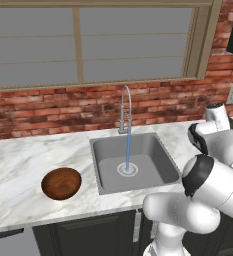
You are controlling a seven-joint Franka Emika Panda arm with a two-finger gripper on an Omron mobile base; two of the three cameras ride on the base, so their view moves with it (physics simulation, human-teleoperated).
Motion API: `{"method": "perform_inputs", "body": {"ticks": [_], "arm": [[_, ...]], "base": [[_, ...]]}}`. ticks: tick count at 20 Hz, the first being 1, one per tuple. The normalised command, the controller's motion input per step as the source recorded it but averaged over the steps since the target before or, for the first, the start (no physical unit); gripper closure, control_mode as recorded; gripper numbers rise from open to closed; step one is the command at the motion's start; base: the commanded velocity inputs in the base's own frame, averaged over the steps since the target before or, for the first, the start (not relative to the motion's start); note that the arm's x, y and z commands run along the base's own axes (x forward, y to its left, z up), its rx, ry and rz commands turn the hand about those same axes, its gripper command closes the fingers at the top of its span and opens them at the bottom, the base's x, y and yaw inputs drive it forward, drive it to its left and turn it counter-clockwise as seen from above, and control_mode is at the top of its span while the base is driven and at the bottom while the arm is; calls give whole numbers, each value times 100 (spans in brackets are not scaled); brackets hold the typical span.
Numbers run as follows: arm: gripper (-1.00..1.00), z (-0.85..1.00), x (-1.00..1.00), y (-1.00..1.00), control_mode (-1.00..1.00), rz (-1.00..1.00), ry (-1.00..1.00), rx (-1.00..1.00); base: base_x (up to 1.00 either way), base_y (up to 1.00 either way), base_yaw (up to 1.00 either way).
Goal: Rinse each bowl for a few seconds and place them down in the sink or on the counter.
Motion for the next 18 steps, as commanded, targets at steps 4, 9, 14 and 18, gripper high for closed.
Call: {"method": "perform_inputs", "body": {"ticks": [4,9,14,18], "arm": [[-100,-19,16,0,-100,0,1,6],[-100,-13,19,-7,-100,2,1,6],[-100,-12,13,-17,-100,2,2,5],[-100,-14,13,-18,-100,3,2,6]], "base": [[0,0,0],[0,0,0],[0,0,0],[0,0,0]]}}
